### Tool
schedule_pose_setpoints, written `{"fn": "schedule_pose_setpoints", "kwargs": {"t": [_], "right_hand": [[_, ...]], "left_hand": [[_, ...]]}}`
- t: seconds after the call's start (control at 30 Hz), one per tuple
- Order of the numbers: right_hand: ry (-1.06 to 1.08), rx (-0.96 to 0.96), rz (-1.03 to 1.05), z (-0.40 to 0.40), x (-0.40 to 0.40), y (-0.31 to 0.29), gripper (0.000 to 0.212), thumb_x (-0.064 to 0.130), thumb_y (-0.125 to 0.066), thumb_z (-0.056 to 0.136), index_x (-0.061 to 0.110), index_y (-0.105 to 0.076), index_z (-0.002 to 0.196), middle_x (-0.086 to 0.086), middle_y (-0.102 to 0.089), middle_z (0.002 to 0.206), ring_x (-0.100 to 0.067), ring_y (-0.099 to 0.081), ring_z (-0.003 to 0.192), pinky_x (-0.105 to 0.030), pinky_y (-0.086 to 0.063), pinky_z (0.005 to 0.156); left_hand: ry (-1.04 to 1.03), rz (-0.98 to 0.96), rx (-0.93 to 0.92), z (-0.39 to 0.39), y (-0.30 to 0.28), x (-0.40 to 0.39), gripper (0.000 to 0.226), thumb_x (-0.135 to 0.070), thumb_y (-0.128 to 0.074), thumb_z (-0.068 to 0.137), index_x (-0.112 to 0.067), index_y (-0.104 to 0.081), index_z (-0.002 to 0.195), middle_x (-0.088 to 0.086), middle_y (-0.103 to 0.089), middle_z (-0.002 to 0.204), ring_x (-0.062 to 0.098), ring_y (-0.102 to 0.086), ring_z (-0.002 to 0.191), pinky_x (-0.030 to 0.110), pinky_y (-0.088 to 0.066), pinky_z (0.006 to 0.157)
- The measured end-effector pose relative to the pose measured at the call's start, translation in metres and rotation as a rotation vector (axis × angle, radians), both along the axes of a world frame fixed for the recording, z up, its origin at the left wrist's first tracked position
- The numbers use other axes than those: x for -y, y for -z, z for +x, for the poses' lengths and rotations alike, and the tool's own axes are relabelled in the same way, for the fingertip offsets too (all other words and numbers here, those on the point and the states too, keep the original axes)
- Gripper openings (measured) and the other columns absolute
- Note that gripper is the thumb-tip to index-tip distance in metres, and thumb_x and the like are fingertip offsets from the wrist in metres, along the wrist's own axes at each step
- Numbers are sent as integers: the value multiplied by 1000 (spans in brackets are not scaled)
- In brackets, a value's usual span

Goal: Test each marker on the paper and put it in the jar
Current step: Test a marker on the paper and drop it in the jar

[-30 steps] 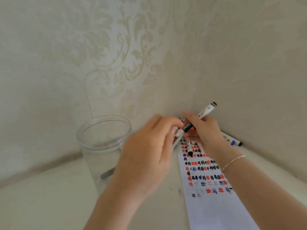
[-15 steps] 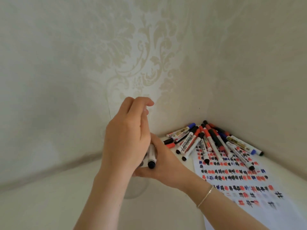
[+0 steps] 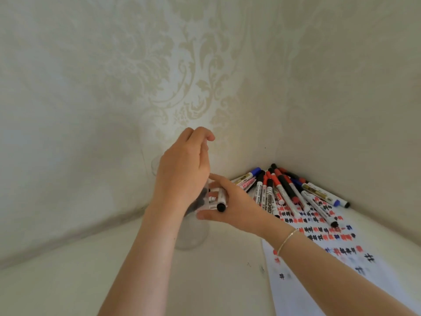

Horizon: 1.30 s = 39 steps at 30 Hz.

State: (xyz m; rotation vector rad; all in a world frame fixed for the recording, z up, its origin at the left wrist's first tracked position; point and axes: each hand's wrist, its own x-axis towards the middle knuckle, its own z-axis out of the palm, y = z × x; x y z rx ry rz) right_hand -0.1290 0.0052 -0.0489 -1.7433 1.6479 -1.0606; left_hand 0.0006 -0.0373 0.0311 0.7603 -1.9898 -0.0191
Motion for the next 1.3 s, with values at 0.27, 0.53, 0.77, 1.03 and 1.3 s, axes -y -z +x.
{"fn": "schedule_pose_setpoints", "kwargs": {"t": [0.27, 0.53, 0.77, 1.03, 1.3], "right_hand": [[287, 590, -42, -50, -31, -9, 25, 15, -60, 93, 8, -63, 116, -10, -71, 94, -27, -72, 77, -36, -59, 78], [554, 726, 94, -77, -72, -1, 31, 34, -60, 92, 5, -67, 98, -13, -67, 93, -23, -63, 71, -38, -58, 73], [668, 628, 88, -76, -112, 26, 26, 16, -71, 84, 7, -51, 70, -10, -51, 60, -13, -40, 40, -23, -36, 39], [801, 481, 15, -52, -119, 46, 22, 2, -57, 81, 5, -47, 62, -13, -45, 50, -21, -45, 39, -21, -37, 35], [874, 394, 1, -49, -120, 48, 37, -3, -58, 77, 13, -34, 54, 0, -32, 45, -4, -27, 28, -14, -25, 31]], "left_hand": [[-78, -106, -29, -2, -8, -12, 30, -8, -37, 93, -11, -64, 104, 5, -60, 92, 25, -61, 80, 33, -44, 69], [429, 418, 129, -77, 49, -49, 22, -19, -42, 101, -17, -63, 105, -10, -59, 89, 0, -53, 75, 10, -38, 66], [382, 755, 514, -85, 116, -31, 4, -31, -59, 92, -27, -60, 92, -9, -58, 86, 2, -52, 70, 17, -36, 59], [383, 665, 583, -79, 133, -27, 21, -50, -65, 83, -33, -55, 89, -9, -55, 69, 8, -53, 64, 30, -46, 63], [397, 666, 595, -81, 134, -28, 23, -49, -63, 85, -30, -54, 94, -7, -58, 75, 6, -51, 64, 22, -37, 57]]}}
